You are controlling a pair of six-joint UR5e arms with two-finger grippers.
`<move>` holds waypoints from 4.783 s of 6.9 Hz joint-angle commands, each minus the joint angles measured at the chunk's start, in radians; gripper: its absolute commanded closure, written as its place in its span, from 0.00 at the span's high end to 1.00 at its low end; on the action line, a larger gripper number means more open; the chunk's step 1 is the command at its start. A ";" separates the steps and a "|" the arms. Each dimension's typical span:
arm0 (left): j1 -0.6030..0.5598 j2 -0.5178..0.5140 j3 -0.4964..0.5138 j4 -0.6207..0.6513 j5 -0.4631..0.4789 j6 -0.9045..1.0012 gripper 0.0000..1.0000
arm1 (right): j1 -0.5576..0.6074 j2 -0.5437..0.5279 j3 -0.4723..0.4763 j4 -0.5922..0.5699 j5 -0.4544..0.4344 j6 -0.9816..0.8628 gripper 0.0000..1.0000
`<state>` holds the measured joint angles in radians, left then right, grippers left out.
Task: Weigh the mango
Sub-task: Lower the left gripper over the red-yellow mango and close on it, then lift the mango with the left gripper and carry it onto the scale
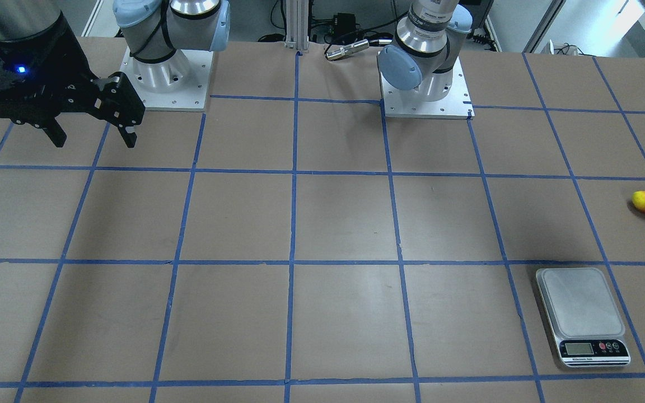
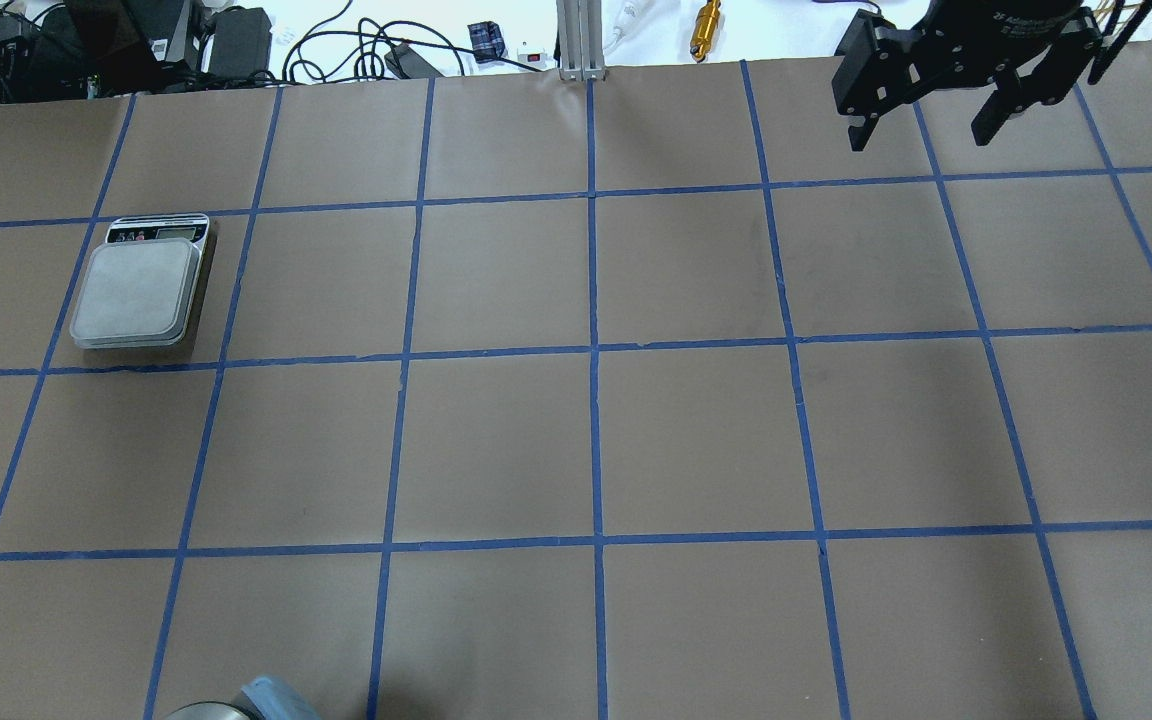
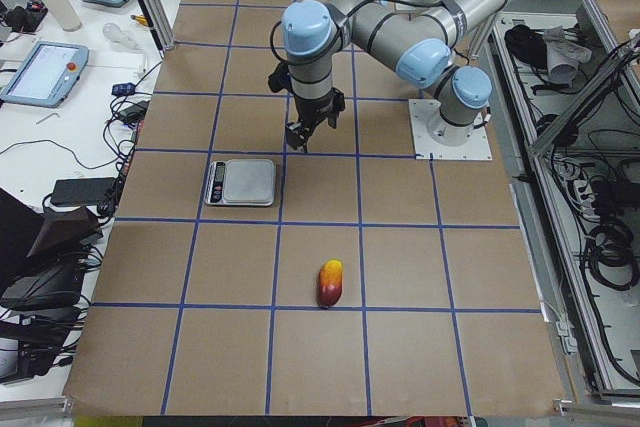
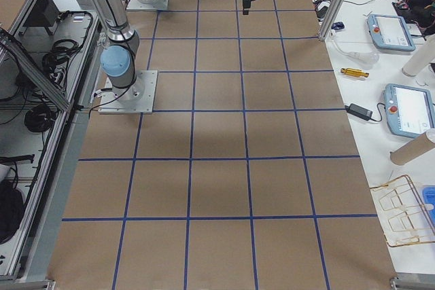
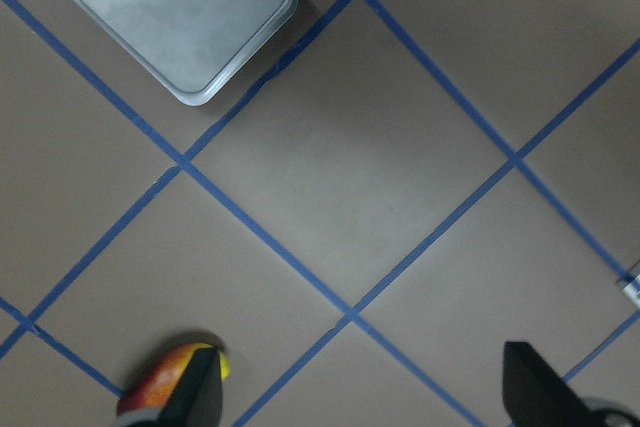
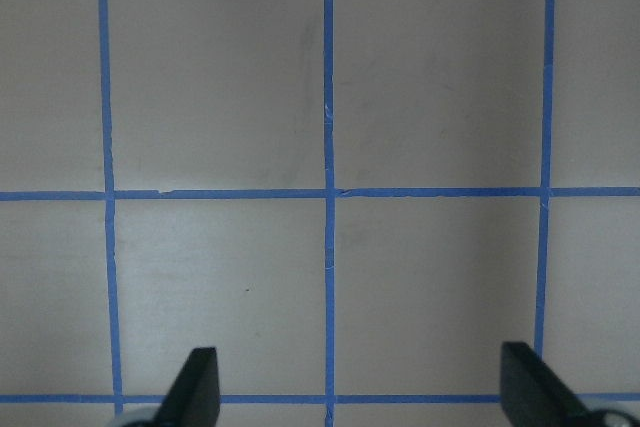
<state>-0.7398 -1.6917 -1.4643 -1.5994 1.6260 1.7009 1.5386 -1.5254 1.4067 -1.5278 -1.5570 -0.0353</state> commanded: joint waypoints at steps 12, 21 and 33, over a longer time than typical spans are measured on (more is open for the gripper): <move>0.266 -0.511 -0.051 0.546 -0.021 0.997 1.00 | 0.000 0.001 0.000 0.000 0.000 0.000 1.00; 0.281 -0.525 -0.041 0.569 -0.021 1.002 0.00 | 0.000 0.001 0.000 0.000 0.000 0.000 1.00; -0.270 -0.491 0.108 0.390 -0.116 0.312 0.00 | 0.000 0.001 0.000 0.000 0.000 0.000 1.00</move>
<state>-1.0000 -2.1668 -1.3240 -1.2392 1.5390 2.0293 1.5386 -1.5248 1.4067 -1.5279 -1.5569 -0.0353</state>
